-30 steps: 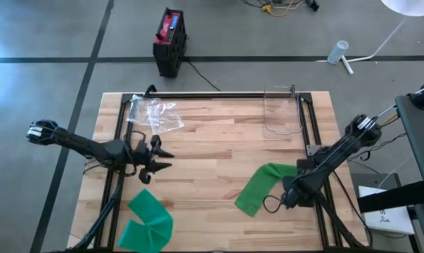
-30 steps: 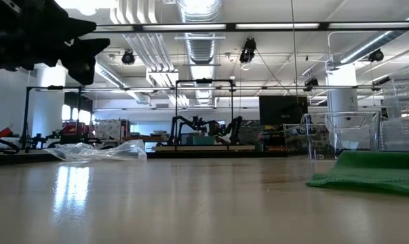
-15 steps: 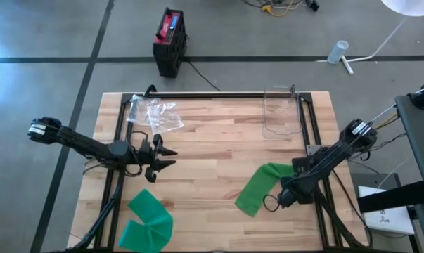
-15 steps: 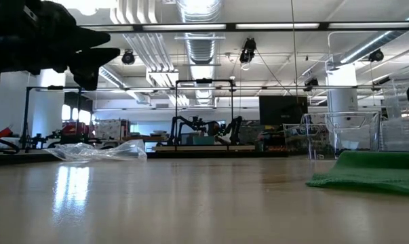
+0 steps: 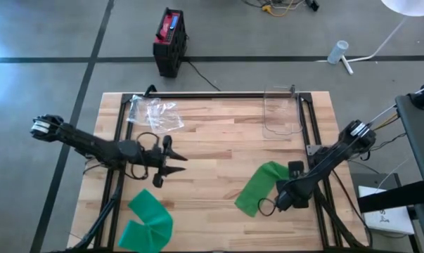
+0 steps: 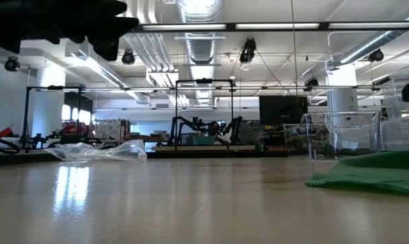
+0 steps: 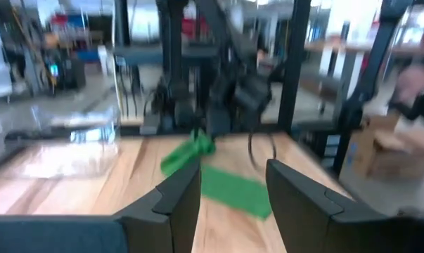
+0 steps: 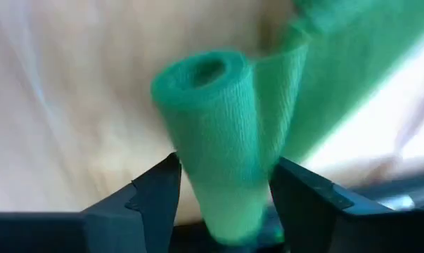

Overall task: Roll bandage
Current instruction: Roll the green bandage

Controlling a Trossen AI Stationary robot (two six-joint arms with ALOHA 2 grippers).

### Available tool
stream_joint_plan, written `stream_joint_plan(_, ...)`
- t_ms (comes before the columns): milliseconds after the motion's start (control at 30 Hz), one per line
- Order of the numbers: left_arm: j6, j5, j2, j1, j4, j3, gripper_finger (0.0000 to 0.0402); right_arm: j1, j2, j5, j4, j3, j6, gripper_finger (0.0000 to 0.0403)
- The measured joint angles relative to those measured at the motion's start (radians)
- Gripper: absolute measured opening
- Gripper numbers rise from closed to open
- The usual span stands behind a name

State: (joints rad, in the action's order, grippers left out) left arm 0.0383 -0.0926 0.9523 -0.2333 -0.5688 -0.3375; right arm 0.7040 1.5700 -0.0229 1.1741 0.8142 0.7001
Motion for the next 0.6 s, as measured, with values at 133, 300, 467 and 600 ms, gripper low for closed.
stream_joint_plan(133, 0.0, 0.0, 0.055, 0.0, 0.185, -0.121, 0.0153, 0.003, -0.075, 0.004, 0.039, 0.006, 0.055, 0.0223)
stream_joint_plan(300, -0.021, -0.001, 0.124, -0.014, 0.203, -0.202, 0.0153, 0.024, -0.151, 0.005, 0.019, 0.005, 0.094, 0.0252)
stream_joint_plan(467, -0.038, -0.002, 0.155, -0.04, 0.199, -0.232, 0.0153, 0.062, -0.167, 0.034, -0.032, 0.002, 0.122, 0.0256)
stream_joint_plan(600, -0.038, -0.002, 0.152, -0.058, 0.193, -0.243, 0.0153, 0.088, -0.145, 0.059, -0.066, -0.006, 0.151, 0.0245)
